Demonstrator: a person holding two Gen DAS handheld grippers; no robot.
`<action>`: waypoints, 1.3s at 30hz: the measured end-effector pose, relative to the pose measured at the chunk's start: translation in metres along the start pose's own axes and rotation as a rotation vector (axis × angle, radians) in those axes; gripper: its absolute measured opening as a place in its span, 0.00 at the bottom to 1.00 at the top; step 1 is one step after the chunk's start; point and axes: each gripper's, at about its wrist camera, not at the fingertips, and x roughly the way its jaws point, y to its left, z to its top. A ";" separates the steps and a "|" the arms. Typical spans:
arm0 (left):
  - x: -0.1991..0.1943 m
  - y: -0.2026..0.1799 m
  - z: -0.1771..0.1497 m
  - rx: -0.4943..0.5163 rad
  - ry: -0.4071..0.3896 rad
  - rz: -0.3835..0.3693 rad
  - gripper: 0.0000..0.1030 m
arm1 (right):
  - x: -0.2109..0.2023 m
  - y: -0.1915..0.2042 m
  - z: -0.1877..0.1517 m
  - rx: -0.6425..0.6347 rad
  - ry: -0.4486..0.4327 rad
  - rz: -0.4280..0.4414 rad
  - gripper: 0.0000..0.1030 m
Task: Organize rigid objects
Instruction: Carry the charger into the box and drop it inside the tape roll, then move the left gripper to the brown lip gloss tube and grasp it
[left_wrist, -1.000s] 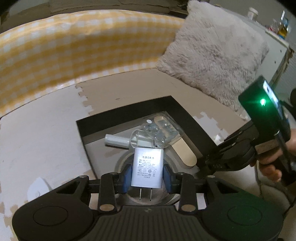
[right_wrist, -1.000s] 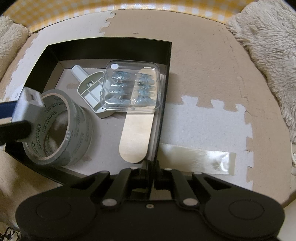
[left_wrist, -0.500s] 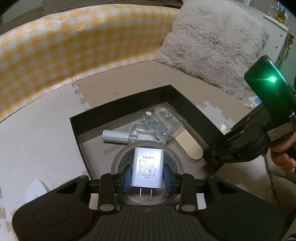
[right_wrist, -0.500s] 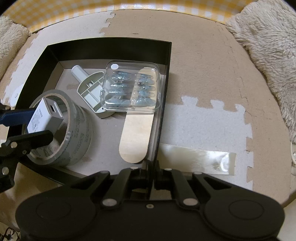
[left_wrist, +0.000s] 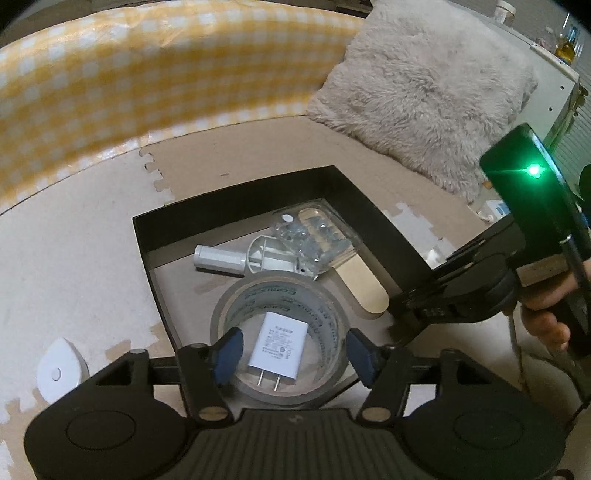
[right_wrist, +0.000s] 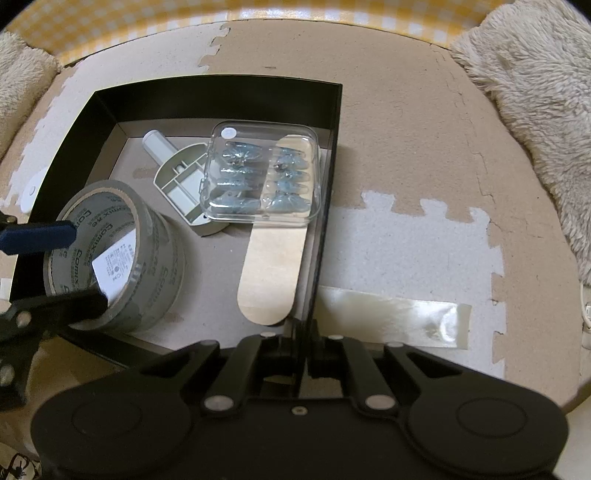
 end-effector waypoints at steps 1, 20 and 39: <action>-0.001 -0.001 0.000 0.005 0.001 0.002 0.61 | 0.000 0.000 0.000 0.000 0.000 0.000 0.07; -0.034 -0.006 -0.004 -0.015 -0.010 0.006 1.00 | -0.001 0.000 -0.001 0.001 -0.004 0.001 0.07; -0.109 0.032 -0.025 0.052 -0.070 0.062 1.00 | -0.001 0.000 -0.001 0.001 -0.005 0.003 0.07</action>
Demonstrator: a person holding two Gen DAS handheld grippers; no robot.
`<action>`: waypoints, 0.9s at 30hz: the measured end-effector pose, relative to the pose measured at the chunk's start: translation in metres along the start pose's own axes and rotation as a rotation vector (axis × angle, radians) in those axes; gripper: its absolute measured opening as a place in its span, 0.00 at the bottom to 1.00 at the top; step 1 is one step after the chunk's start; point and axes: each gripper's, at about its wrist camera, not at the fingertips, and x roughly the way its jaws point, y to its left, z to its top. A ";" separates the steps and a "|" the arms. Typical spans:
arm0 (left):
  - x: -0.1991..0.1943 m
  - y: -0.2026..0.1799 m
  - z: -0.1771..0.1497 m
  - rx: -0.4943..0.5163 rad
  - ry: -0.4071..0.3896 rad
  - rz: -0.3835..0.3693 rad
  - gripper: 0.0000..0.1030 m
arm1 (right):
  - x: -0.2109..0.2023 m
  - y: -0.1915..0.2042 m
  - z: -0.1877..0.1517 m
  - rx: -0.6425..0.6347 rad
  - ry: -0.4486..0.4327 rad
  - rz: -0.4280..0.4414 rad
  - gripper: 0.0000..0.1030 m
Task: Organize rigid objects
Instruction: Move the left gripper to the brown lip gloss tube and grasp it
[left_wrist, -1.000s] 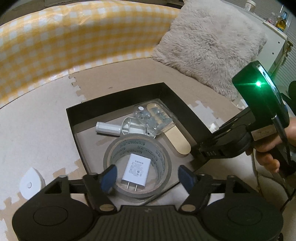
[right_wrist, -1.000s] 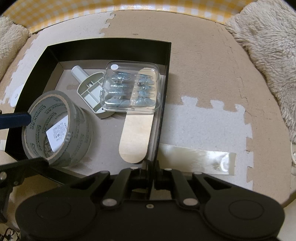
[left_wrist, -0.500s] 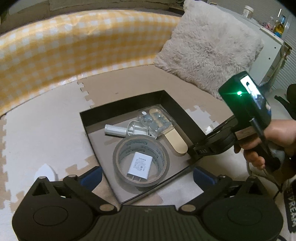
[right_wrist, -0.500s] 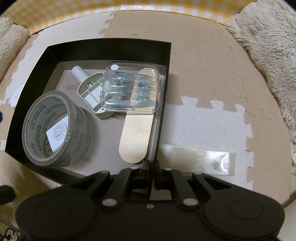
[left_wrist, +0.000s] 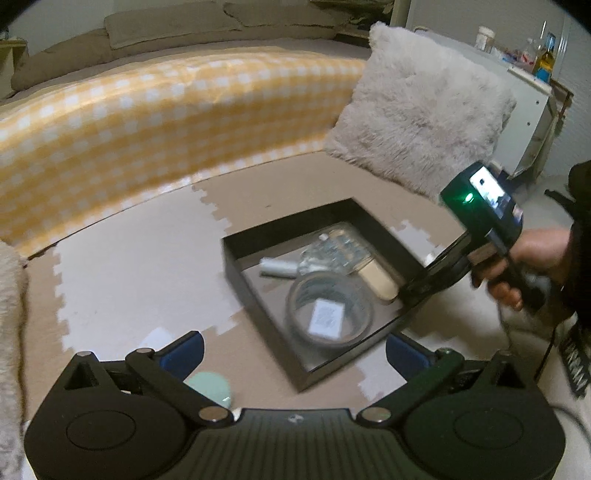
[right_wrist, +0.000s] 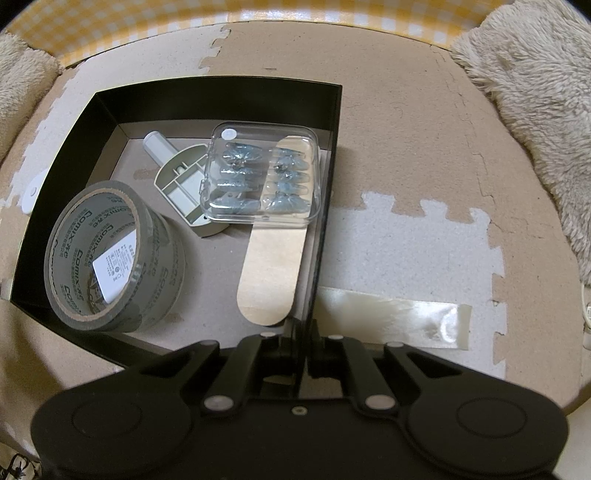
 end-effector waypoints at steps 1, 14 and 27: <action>0.000 0.003 -0.003 0.006 0.007 0.008 1.00 | 0.000 0.000 0.000 0.000 0.000 0.000 0.07; 0.028 0.059 -0.059 -0.250 0.217 0.112 1.00 | 0.000 0.000 -0.001 -0.001 0.000 0.000 0.07; 0.052 0.080 -0.085 -0.660 0.198 0.140 1.00 | 0.000 0.000 0.000 -0.001 0.000 0.001 0.07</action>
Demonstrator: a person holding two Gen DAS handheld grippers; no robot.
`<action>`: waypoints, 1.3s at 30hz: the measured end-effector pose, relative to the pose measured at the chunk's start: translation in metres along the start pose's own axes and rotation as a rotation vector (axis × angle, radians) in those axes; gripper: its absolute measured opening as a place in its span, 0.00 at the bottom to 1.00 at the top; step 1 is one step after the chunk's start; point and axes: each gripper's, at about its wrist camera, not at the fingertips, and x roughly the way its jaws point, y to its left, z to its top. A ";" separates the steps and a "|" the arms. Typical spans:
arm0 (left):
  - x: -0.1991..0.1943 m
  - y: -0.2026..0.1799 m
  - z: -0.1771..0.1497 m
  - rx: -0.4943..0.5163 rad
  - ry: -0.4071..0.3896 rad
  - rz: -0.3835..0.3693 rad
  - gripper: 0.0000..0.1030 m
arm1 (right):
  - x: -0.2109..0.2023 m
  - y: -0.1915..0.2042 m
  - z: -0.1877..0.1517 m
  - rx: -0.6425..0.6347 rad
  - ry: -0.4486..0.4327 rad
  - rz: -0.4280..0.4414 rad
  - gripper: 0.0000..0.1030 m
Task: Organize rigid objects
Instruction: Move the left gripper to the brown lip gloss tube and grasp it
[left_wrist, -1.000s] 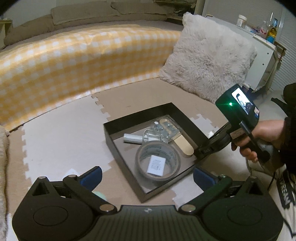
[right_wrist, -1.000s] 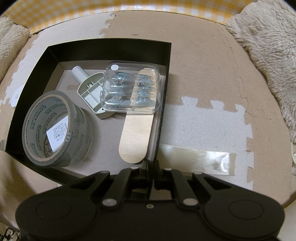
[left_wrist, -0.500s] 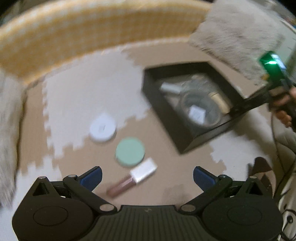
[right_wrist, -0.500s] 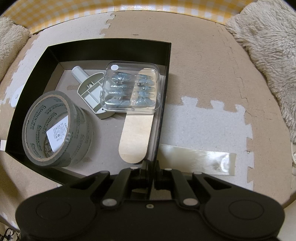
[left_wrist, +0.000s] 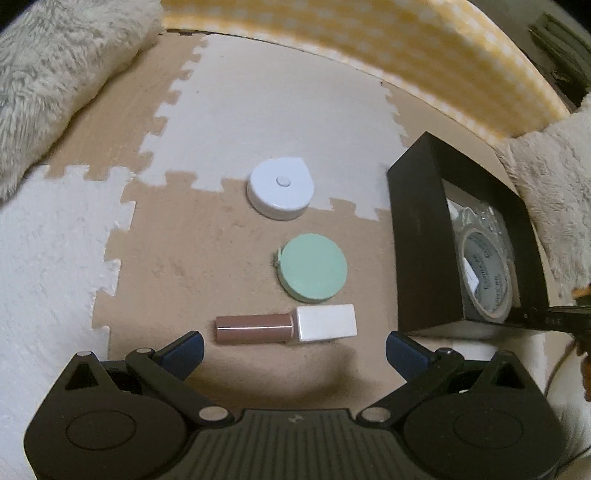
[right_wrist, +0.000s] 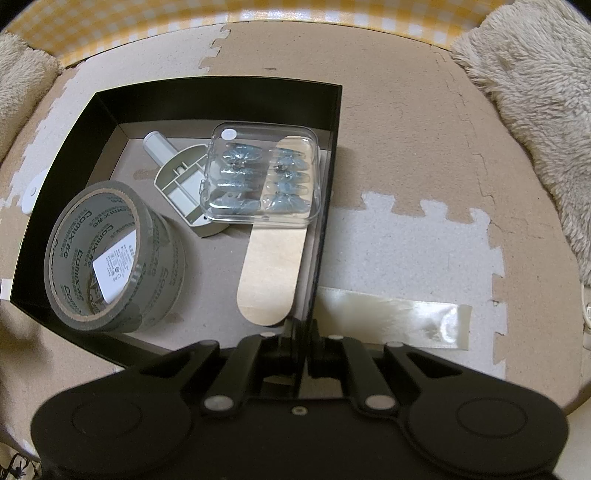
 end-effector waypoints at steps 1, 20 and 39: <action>0.002 -0.002 -0.001 0.001 -0.011 0.012 1.00 | 0.000 0.000 0.000 0.000 0.000 0.000 0.07; 0.015 -0.018 -0.007 0.019 -0.065 0.143 0.85 | 0.000 0.000 0.000 0.000 -0.001 0.001 0.07; -0.035 -0.067 -0.005 0.187 -0.253 -0.056 0.85 | -0.001 0.000 0.000 0.001 -0.002 0.001 0.07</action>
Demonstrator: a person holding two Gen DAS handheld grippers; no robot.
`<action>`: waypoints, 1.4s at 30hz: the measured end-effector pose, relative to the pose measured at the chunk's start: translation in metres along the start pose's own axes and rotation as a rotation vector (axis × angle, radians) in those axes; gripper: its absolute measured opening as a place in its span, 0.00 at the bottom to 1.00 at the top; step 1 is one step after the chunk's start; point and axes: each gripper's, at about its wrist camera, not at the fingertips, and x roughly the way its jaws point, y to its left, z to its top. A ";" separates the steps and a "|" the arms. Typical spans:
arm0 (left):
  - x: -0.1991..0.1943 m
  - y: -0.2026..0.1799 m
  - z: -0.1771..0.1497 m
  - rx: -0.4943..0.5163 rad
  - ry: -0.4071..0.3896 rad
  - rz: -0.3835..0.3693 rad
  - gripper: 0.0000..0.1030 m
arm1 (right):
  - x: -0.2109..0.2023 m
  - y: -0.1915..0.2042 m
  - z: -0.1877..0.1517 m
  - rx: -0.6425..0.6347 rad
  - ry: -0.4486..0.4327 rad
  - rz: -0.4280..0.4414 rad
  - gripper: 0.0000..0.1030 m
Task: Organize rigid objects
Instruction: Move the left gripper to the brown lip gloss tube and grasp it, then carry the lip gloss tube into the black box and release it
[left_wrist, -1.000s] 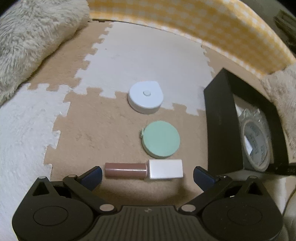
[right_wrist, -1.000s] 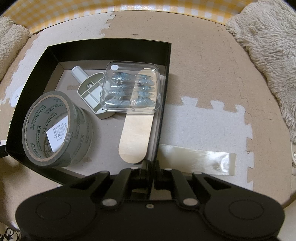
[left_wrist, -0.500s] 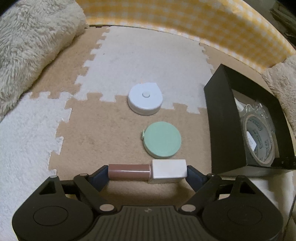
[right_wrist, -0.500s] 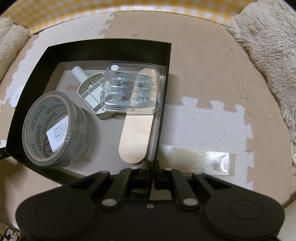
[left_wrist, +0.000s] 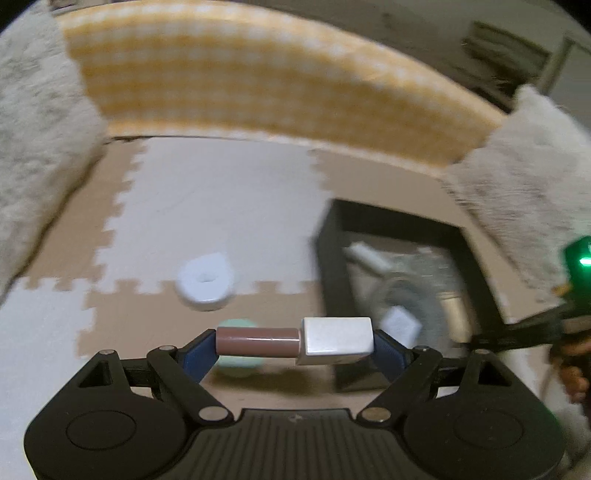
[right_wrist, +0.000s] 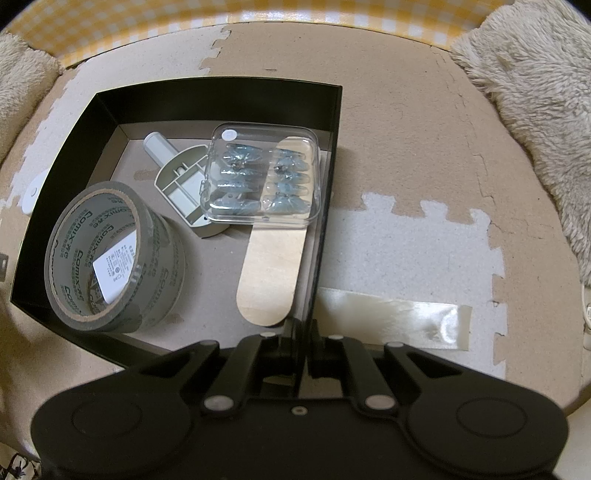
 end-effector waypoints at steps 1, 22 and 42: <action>-0.001 -0.006 -0.001 0.011 0.002 -0.031 0.85 | 0.000 0.000 0.000 0.000 0.000 0.000 0.07; 0.046 -0.082 0.061 0.720 -0.052 -0.077 0.85 | 0.000 0.000 0.000 0.001 -0.003 0.001 0.07; 0.076 -0.095 0.060 1.402 0.096 -0.082 0.86 | 0.000 0.000 0.000 0.000 -0.009 0.004 0.07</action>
